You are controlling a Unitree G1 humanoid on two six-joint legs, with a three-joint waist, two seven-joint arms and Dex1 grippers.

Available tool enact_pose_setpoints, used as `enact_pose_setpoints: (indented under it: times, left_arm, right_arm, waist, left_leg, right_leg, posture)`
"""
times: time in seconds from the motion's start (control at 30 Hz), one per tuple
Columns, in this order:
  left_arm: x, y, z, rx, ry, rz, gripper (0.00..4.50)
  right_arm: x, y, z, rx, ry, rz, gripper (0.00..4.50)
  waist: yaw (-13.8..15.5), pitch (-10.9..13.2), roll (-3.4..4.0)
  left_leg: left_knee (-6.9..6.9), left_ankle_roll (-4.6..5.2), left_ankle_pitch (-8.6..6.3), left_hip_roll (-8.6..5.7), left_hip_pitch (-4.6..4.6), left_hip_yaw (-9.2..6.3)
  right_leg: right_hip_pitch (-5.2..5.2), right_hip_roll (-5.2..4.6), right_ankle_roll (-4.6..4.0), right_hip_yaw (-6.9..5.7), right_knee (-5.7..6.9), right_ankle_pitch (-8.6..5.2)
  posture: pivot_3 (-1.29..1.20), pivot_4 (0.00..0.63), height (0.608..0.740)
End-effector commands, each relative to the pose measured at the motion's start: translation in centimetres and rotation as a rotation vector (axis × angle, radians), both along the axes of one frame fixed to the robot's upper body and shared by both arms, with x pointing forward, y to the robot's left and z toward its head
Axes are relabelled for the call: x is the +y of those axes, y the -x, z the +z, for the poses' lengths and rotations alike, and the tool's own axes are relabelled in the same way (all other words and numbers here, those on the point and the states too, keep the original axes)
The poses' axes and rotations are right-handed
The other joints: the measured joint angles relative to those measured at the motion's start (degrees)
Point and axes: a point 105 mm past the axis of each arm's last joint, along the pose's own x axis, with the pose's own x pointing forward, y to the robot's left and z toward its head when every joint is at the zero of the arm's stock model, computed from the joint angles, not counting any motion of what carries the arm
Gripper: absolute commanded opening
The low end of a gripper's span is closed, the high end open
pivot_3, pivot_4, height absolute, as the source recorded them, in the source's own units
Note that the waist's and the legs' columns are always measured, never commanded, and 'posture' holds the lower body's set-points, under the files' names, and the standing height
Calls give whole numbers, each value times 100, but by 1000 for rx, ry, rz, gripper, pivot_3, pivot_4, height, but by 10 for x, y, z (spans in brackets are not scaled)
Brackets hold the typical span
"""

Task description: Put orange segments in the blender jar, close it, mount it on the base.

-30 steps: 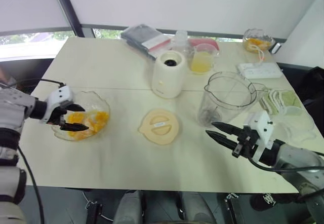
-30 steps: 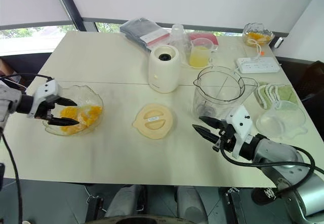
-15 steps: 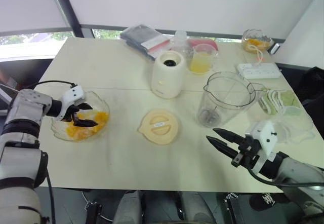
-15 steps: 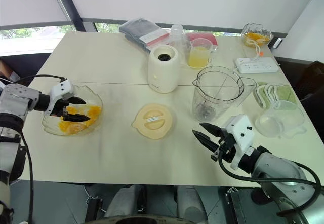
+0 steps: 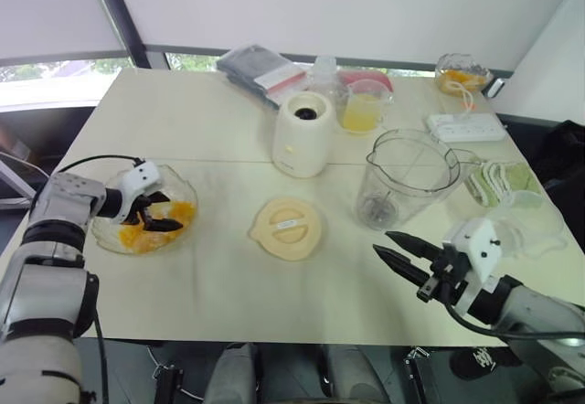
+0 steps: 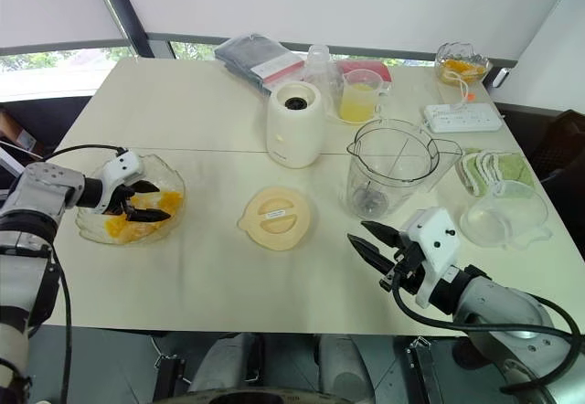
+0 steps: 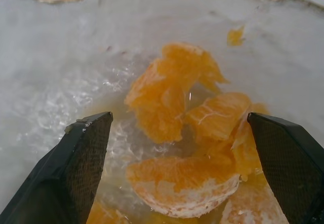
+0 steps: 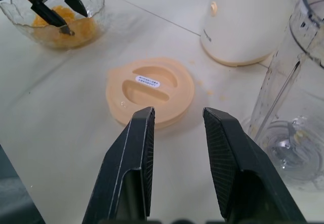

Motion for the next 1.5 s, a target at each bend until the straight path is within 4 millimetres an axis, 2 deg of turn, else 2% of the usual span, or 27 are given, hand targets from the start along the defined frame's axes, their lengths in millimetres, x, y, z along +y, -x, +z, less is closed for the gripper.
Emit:
enact_pose_setpoints:
  times: [0.03,0.33,0.6,0.83,1.2,1.33,1.37,1.5]
  left_arm:
    - [2,1,-1,-12,15,16,4440]
    - [-6,-3,3,-45,47,10,4440]
    - [6,3,-11,-107,9,53,4440]
    - [22,-5,-4,-190,-20,145,4440]
    - [19,-4,-8,-153,18,153,4440]
    - [17,1,-16,-123,35,147,3279]
    - [17,1,-16,-121,37,146,2642]
    - [17,-1,-17,-131,33,168,645]
  right_arm:
    - [5,4,8,-34,9,23,1539]
    - [14,11,3,-8,-14,25,1539]
    - [20,18,-1,11,-33,14,1539]
    - [22,19,-2,18,-38,8,1539]
    - [21,15,-2,11,-26,5,1539]
    - [21,14,-3,11,-20,9,1539]
    - [21,13,-3,10,-19,9,1539]
    - [21,12,-3,8,-17,11,1539]
  waist:
    - [0,0,0]
    - [7,-1,-1]
    - [-20,-2,-3]
    - [-3,-6,-12]
    - [-5,-7,-16]
    - [-6,-7,-16]
    - [-6,-7,-16]
    - [-5,-7,-16]
  left_leg:
    - [6,0,0,0,0,0]
    - [35,0,0,1,5,-3]
    - [34,0,0,5,6,-5]
    - [35,0,0,4,5,-3]
    - [34,0,0,4,5,-3]
    - [35,0,0,4,5,-3]
    - [35,0,0,4,5,-2]
    - [34,0,0,4,5,-3]
  right_leg:
    - [0,0,0,0,7,0]
    - [9,0,-2,0,28,-2]
    - [7,-2,-2,0,30,-1]
    - [8,-4,-2,0,28,-1]
    - [8,-2,-2,0,28,-1]
    - [8,-2,-2,0,28,-1]
    - [8,-3,-2,0,28,-1]
    - [8,-3,-2,0,28,-1]
  posture:
    - [0,150,740]
    - [0,150,740]
    - [0,150,740]
    - [0,150,740]
    - [0,150,740]
    - [0,150,740]
    - [0,150,740]
    - [0,150,740]
